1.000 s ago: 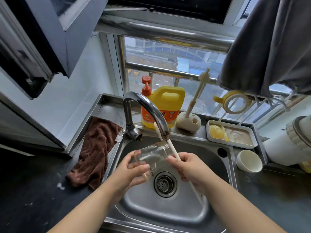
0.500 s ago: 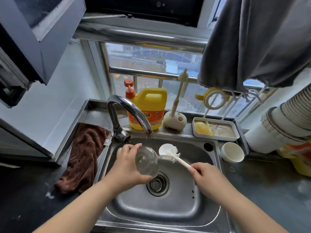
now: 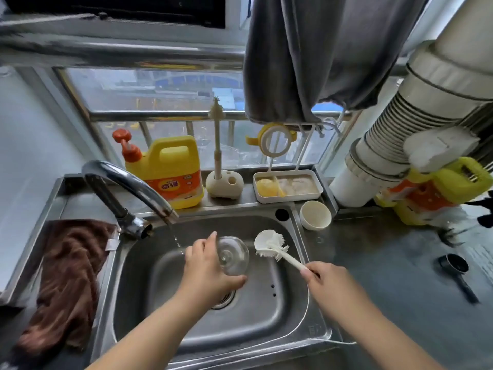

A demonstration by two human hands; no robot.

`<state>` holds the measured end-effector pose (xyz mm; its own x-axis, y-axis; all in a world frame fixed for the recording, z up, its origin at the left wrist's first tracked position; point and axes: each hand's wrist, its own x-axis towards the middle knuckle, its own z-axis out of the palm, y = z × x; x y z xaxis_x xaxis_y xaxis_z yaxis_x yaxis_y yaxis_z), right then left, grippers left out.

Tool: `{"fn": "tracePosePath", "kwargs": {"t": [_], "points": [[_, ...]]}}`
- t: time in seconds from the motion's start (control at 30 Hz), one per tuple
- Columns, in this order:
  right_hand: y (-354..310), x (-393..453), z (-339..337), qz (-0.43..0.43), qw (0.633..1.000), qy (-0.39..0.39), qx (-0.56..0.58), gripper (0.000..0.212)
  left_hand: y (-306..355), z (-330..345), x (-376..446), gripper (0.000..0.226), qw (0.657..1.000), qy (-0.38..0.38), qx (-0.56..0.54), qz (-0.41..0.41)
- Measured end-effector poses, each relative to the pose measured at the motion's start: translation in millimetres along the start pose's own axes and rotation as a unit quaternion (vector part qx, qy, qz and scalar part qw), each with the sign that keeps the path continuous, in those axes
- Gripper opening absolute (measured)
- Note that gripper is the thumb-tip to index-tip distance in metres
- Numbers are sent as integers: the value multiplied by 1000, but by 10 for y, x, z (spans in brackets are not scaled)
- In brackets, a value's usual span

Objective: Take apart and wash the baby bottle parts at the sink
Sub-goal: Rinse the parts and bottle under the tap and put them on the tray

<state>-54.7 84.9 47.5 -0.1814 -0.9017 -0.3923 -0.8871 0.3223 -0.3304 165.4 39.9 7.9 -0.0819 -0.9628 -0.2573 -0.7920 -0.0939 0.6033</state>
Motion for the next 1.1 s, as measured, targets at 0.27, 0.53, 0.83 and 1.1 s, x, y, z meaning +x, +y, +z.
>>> {"fn": "tracePosePath", "kwargs": {"t": [0.27,0.53,0.83,1.1], "points": [[450,6,-227,52,990,54,116,24,919,151,684,85,990,34,-106,83],[738,485,-620,45,975,119,182,17,1570,437,1460,93,984,53,-163,57],[932,783,-745,50,974,118,186,16,1782,812,1981,87,980,56,-184,42],[1073,833,-607,75,967,102,222,17,1758,895,2252,72,986,50,-149,52]]}}
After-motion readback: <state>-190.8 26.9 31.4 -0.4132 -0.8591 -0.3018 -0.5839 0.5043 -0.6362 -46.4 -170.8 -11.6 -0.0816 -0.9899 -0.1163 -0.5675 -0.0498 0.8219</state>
